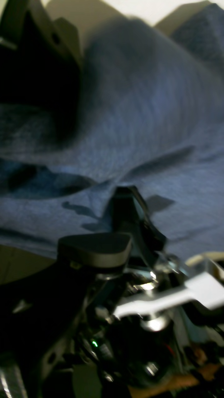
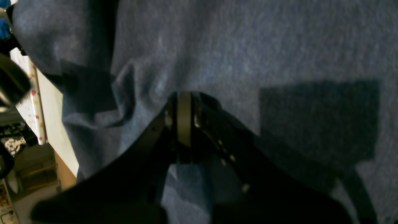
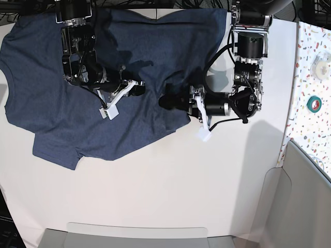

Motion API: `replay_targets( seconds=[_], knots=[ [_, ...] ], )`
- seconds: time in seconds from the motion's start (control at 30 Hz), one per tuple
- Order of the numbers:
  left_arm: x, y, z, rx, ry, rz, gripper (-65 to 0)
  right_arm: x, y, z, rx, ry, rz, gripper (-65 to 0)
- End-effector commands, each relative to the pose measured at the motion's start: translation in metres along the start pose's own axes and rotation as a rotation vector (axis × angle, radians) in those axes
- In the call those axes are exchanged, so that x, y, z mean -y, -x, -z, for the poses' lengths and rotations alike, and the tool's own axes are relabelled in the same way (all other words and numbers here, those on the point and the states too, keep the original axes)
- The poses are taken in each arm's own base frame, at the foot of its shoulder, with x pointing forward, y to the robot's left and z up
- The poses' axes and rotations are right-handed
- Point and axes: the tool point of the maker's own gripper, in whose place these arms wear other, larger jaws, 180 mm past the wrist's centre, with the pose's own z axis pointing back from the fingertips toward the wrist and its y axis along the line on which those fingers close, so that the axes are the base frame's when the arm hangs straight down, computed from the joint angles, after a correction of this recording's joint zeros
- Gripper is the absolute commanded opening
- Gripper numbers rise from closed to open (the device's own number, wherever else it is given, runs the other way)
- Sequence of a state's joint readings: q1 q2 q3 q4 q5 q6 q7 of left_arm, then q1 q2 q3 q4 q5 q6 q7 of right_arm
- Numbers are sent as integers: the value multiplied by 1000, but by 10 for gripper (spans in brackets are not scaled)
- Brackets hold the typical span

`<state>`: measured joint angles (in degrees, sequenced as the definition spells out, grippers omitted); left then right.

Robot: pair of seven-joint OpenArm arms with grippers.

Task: Layout the t-shirt on the table in an organized manner, then fold the t-shirt properly
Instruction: 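Hold the folded fabric with the left gripper while the right gripper shifts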

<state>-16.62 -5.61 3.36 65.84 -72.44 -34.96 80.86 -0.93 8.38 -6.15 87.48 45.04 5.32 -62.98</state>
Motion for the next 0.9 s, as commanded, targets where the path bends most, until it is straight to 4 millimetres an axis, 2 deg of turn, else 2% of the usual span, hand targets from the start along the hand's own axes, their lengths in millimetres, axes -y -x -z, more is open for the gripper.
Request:
replay_targets(
  seconds=[0.0,0.27,0.43,0.67,0.83,0.87],
  knots=[
    [4,-28,-8,67,13,26,-295,31,19,0,-77,132,-3,-650],
    [-25,-63,-33,215,14,-121,-295,34,25,4,-89,133,11,-650],
    [-30,-80,-48,294,20,-144,-295,34,23,4,-88,134,10,-650],
    [-33,-78,-50,285,5,-143,-295,36,21,2,-83,138,10,-650],
    [-39,-73,-65,225,-61,-88,-296,36,20,2,-83,139,8,-650],
    [-41,-67,-68,193,-85,-70,-296,36,20,2,-83,139,8,-650]
  ],
)
